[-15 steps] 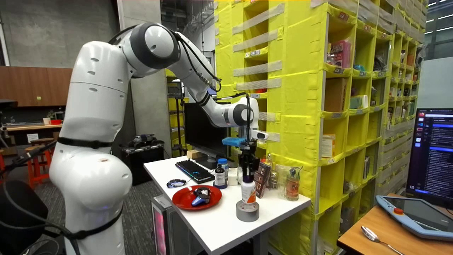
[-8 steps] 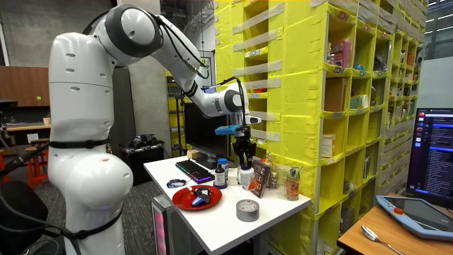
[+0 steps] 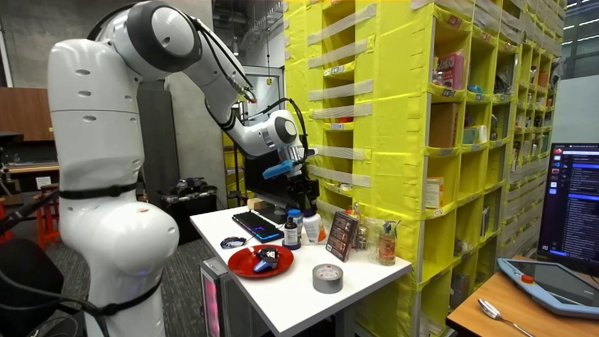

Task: Put the white container on the red plate.

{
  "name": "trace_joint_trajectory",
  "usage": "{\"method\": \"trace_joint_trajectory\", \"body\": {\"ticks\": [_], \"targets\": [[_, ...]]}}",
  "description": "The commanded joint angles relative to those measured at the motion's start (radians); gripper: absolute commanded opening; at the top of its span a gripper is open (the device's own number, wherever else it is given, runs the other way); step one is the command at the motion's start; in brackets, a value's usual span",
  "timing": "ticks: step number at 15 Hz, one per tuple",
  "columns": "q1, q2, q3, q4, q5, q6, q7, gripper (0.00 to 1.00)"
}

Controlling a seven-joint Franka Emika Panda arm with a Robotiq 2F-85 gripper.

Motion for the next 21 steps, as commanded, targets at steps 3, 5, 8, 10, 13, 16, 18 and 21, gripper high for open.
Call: {"method": "trace_joint_trajectory", "body": {"ticks": [3,5,8,10,13,16,18,21], "targets": [[0.041,-0.064,0.07,-0.045,-0.126,-0.004,-0.003,0.26],[0.049,-0.08,0.088,-0.058,-0.193,0.005,-0.012,0.26],[0.056,-0.089,0.109,-0.062,-0.276,0.009,0.008,0.26],[0.066,-0.085,0.122,-0.058,-0.241,-0.003,0.01,0.26],[0.097,-0.066,0.151,-0.059,-0.087,-0.019,0.028,0.26],[0.141,-0.045,0.197,-0.1,0.085,-0.011,0.072,0.26],[0.168,-0.038,0.225,-0.141,0.15,0.011,0.124,0.26],[0.197,-0.021,0.251,-0.186,0.198,0.032,0.196,0.26]]}}
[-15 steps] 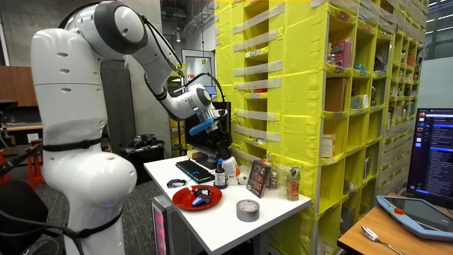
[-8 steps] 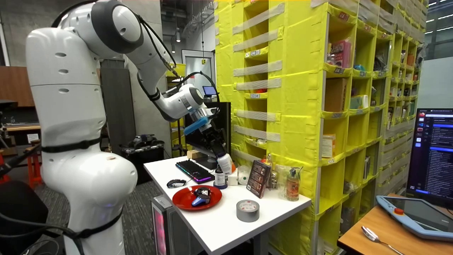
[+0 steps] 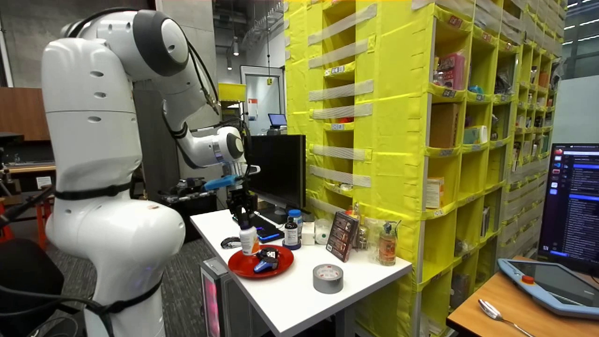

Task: Put the white container on the red plate.

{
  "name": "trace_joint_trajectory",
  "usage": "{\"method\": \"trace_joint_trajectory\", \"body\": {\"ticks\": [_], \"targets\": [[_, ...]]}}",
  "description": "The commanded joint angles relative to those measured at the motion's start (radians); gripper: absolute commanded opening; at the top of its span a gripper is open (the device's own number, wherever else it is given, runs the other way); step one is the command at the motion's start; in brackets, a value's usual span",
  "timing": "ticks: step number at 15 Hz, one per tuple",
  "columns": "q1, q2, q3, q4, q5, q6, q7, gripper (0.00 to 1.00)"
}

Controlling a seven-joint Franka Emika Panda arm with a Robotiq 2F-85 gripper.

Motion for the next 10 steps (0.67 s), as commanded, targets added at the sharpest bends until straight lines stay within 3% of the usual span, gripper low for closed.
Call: {"method": "trace_joint_trajectory", "body": {"ticks": [1,10], "targets": [[0.024,0.003,0.017,-0.053,0.048,0.032,0.082,0.26],[0.048,0.068,0.028,-0.012,0.025,0.035,0.149,0.26]]}}
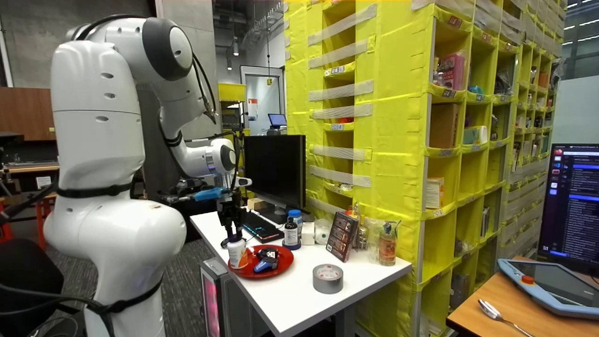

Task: Put the white container on the red plate.

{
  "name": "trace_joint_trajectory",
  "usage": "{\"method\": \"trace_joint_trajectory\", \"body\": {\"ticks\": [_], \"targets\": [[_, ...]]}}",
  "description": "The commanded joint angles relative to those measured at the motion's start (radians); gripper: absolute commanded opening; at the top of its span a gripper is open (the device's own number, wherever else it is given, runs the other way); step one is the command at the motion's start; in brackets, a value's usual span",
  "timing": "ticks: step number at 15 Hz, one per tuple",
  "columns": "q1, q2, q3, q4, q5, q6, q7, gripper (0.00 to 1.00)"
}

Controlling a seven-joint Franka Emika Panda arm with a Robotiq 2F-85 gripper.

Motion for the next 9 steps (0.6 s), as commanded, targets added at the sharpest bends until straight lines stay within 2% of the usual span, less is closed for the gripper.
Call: {"method": "trace_joint_trajectory", "body": {"ticks": [1,9], "targets": [[0.022,0.038,0.007,0.057,-0.02,-0.017,0.032,0.26],[0.039,0.126,-0.014,0.194,-0.026,-0.037,0.043,0.26]]}}
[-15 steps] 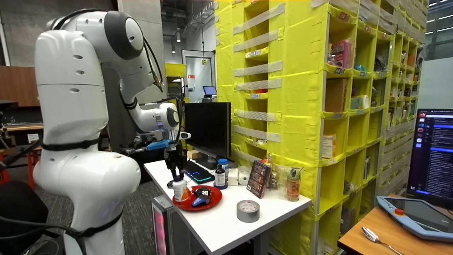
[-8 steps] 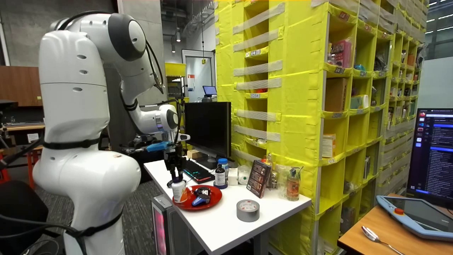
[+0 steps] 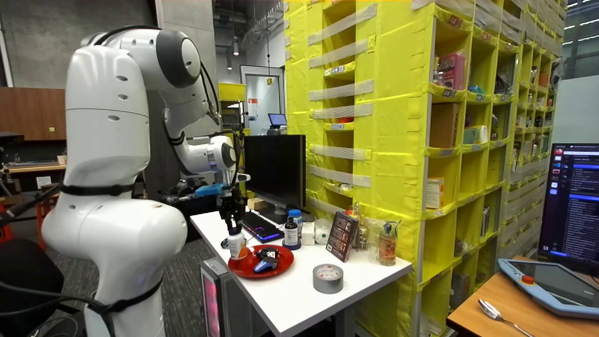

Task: Put the white container on the red plate.

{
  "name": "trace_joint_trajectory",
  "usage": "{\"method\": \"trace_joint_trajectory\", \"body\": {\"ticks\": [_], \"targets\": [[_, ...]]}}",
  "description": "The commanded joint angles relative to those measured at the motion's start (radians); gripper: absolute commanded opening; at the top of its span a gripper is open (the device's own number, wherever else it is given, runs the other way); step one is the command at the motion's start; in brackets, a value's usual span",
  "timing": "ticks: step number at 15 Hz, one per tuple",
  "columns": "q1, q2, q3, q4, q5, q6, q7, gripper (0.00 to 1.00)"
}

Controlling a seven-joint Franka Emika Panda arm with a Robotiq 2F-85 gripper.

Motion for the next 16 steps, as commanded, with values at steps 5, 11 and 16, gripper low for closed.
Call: {"method": "trace_joint_trajectory", "body": {"ticks": [5,11,16], "targets": [[0.006,0.13,-0.064,0.158,-0.01,-0.025,0.021,0.26],[0.007,0.206,-0.127,0.234,0.007,-0.034,0.019,0.26],[0.007,0.212,-0.148,0.24,0.024,-0.032,0.023,0.26]]}}
